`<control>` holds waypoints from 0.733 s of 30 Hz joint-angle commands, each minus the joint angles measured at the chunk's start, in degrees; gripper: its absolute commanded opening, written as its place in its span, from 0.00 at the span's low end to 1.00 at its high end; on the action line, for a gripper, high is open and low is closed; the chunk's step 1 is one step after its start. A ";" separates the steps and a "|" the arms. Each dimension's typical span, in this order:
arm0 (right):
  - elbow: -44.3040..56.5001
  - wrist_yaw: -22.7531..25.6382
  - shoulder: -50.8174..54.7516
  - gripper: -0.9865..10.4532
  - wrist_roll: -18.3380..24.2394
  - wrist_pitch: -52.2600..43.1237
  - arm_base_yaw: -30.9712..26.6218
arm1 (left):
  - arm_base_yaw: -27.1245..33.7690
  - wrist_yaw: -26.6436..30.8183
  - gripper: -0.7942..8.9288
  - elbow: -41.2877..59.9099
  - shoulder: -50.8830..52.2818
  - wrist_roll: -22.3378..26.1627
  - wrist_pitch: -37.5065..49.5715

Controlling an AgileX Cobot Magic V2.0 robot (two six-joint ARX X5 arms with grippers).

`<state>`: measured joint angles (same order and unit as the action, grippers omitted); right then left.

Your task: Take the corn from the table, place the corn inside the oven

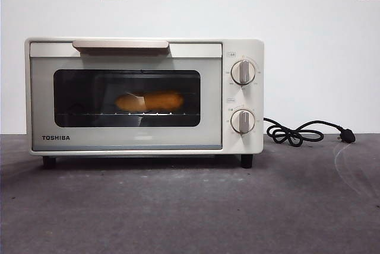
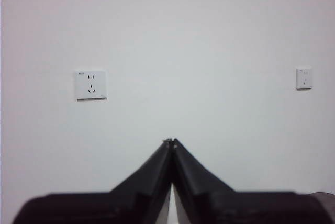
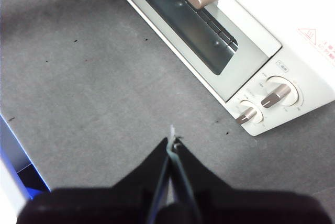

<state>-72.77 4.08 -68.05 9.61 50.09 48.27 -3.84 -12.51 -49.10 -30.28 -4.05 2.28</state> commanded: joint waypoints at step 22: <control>-0.24 0.00 0.09 0.09 -0.46 -0.46 -0.02 | 0.35 3.21 0.08 48.50 29.90 4.76 1.57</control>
<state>-72.77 4.12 -68.05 9.61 50.06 48.25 -3.75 -10.24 -1.04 -0.60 0.03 5.56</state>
